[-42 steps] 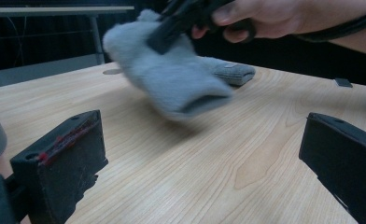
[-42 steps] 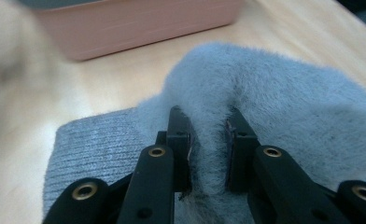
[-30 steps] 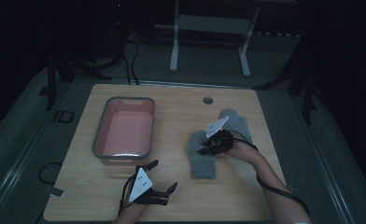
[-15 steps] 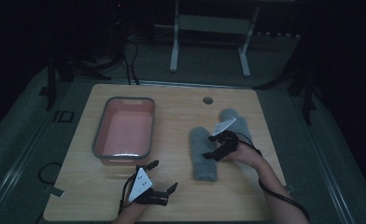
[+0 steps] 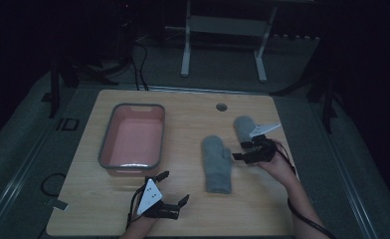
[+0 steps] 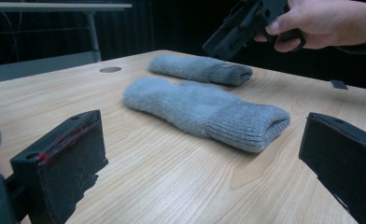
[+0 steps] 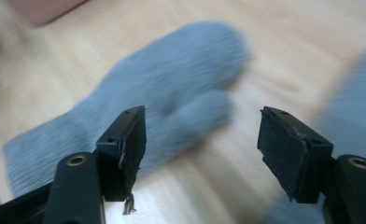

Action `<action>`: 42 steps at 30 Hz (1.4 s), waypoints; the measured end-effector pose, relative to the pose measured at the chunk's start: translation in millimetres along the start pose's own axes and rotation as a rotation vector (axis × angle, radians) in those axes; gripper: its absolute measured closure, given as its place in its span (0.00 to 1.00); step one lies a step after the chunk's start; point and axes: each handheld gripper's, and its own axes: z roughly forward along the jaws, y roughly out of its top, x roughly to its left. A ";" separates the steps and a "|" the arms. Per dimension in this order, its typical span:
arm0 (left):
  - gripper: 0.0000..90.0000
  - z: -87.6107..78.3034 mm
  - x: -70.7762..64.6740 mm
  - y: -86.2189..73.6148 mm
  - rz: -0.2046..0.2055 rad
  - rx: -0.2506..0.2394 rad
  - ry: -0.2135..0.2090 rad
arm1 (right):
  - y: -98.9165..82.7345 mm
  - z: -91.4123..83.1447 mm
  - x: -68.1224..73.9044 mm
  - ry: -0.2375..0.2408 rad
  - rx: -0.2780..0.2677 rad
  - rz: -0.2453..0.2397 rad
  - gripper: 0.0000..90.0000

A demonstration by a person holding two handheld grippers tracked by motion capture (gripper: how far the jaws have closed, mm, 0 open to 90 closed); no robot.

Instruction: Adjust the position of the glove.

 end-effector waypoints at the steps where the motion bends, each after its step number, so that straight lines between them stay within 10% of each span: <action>1: 0.01 0.0 0.0 0.0 0.000 0.000 0.000 | 0.0 0.0 0.0 0.000 0.000 0.000 0.38; 12: 0.01 0.0 -0.1 0.0 -0.002 -0.001 -0.005 | 3.6 -20.7 -49.4 -0.202 -0.131 0.147 0.42; 20: 0.01 0.0 0.2 0.0 -0.005 -0.001 -0.006 | 4.7 2.7 -78.6 -0.336 -0.112 0.241 0.41; 34: 0.01 -0.2 0.7 -0.1 -0.008 0.000 -0.006 | -16.8 41.3 -77.0 -0.415 -0.043 0.332 0.50; 42: 0.01 -0.4 0.7 -0.1 -0.009 -0.002 -0.004 | -11.6 48.6 -61.2 -0.477 0.006 0.281 0.88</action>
